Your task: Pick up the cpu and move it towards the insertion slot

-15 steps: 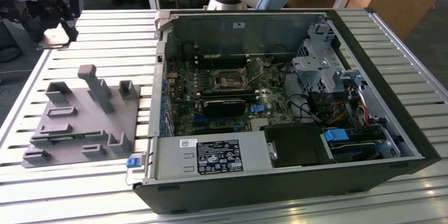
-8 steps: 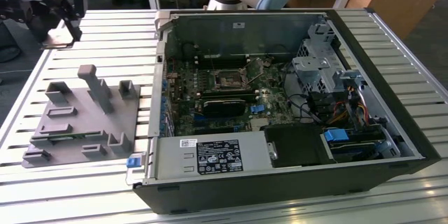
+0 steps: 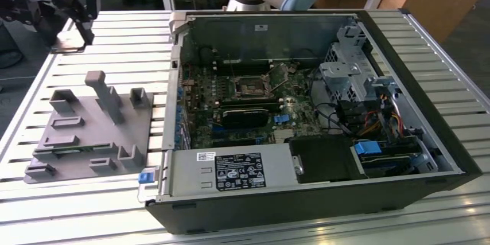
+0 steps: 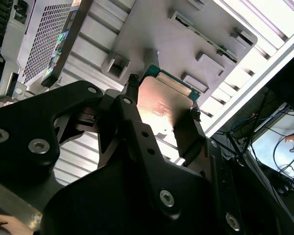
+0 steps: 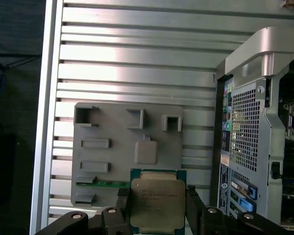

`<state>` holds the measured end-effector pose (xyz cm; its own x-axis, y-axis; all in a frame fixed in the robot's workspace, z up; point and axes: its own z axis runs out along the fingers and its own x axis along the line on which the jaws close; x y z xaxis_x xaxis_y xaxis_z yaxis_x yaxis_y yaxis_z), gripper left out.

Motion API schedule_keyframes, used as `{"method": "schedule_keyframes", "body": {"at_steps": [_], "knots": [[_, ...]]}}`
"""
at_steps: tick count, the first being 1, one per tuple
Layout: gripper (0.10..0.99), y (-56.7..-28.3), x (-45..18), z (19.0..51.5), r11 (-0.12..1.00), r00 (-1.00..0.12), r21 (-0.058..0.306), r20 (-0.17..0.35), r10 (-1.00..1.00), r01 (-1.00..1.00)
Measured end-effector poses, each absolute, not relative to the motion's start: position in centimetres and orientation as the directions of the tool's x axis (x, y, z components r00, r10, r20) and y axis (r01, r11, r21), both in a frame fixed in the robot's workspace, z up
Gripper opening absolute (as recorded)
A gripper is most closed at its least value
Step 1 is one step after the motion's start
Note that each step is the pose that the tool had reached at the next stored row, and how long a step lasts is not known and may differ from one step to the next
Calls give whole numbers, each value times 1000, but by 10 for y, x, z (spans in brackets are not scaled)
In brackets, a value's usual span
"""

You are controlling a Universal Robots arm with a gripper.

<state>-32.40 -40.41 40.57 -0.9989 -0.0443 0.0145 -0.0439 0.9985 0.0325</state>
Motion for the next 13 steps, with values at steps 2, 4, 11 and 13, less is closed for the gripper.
{"method": "schedule_keyframes", "body": {"at_steps": [2,4,11,13], "knots": [[541,-404,-322,406,999,-999,32,15,-44,-44],[541,-404,-320,406,999,-999,32,15,-44,-44],[541,-404,-312,406,998,-999,33,15,-44,-44],[541,-404,-308,406,998,-999,33,14,-44,-44]]}}
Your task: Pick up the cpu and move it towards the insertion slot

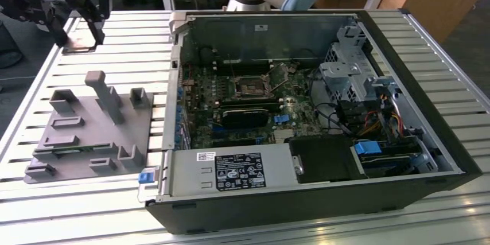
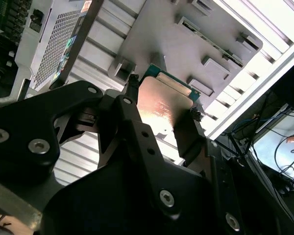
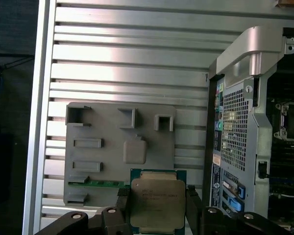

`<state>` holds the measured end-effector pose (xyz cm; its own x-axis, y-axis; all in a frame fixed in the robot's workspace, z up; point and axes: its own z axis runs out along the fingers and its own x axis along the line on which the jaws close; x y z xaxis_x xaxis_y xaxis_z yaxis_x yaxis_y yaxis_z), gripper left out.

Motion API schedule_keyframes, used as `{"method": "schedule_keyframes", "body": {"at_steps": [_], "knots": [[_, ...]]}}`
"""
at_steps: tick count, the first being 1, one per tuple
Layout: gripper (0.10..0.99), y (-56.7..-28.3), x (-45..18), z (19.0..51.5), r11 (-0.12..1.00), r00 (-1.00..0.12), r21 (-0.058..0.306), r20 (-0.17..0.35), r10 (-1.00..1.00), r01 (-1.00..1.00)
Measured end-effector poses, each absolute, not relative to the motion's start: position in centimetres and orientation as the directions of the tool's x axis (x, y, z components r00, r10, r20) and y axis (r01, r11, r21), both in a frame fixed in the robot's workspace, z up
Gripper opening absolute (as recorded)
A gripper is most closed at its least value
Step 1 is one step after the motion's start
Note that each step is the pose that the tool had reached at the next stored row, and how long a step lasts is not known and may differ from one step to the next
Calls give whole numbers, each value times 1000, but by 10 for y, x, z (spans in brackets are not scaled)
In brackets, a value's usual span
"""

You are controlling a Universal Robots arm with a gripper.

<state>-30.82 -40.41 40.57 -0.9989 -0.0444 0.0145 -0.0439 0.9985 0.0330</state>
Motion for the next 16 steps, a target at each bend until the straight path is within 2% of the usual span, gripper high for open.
{"method": "schedule_keyframes", "body": {"at_steps": [16], "knots": [[541,-404,-286,406,998,-999,33,14,-44,-44]]}}
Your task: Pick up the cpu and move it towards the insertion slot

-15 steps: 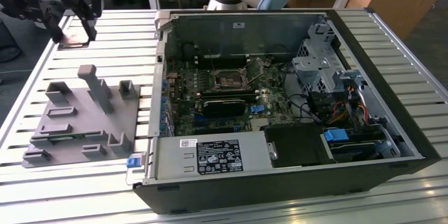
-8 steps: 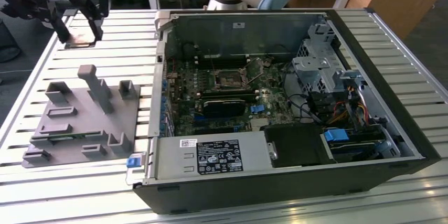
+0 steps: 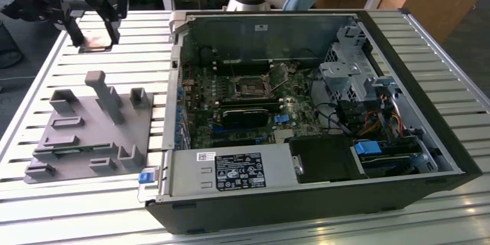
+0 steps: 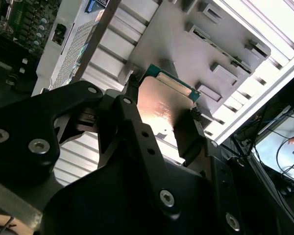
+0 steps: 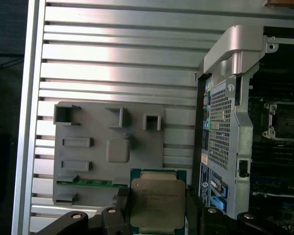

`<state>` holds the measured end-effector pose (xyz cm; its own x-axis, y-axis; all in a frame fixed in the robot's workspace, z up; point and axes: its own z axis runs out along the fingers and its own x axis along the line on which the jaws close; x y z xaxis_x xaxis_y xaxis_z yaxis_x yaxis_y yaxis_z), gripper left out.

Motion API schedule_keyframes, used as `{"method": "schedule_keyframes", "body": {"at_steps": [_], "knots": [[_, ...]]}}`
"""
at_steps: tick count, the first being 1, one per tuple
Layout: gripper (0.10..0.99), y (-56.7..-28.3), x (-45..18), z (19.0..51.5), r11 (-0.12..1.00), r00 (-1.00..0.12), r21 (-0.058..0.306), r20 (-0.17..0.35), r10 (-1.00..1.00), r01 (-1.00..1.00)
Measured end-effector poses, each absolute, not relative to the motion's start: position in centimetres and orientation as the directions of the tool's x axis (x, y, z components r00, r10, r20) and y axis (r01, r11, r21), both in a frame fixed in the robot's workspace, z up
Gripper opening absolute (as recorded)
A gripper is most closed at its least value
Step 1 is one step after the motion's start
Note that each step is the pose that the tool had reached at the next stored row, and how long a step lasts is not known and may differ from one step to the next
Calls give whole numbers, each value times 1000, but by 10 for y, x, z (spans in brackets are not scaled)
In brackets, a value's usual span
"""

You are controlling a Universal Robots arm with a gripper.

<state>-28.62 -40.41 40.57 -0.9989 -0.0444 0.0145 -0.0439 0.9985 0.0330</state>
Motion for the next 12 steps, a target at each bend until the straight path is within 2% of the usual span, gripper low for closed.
{"method": "schedule_keyframes", "body": {"at_steps": [12], "knots": [[541,-404,-271,406,998,-999,33,14,-44,-44]]}}
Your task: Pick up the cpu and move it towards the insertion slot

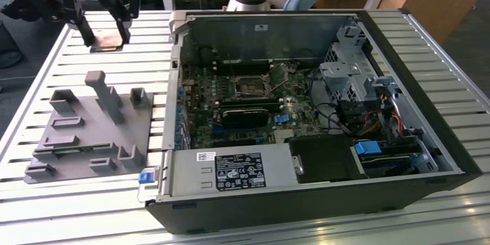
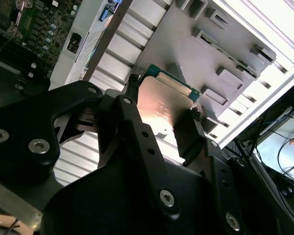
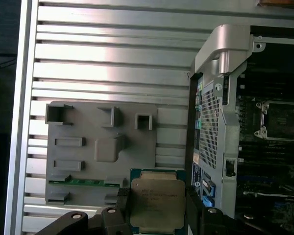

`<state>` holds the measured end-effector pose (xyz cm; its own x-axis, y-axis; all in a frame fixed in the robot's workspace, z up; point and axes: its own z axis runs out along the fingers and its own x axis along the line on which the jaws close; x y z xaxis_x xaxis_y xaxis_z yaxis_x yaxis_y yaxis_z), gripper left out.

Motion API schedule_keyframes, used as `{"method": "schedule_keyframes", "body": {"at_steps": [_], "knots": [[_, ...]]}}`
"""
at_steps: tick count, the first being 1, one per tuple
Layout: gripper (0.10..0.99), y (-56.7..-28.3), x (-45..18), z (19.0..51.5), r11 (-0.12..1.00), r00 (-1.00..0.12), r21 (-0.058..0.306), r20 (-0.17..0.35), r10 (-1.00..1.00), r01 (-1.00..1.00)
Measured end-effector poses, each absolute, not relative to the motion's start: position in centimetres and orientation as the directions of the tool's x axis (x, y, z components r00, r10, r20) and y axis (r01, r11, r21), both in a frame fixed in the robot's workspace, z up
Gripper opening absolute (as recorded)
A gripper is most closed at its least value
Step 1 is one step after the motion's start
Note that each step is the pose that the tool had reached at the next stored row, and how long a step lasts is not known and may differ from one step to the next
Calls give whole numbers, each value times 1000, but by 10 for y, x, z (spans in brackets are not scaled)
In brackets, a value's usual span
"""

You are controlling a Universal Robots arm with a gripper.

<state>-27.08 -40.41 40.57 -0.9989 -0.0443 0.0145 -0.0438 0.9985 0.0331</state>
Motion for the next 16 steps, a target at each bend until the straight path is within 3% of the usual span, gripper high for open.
{"method": "schedule_keyframes", "body": {"at_steps": [16], "knots": [[541,-404,-251,406,998,-999,33,15,-44,-44]]}}
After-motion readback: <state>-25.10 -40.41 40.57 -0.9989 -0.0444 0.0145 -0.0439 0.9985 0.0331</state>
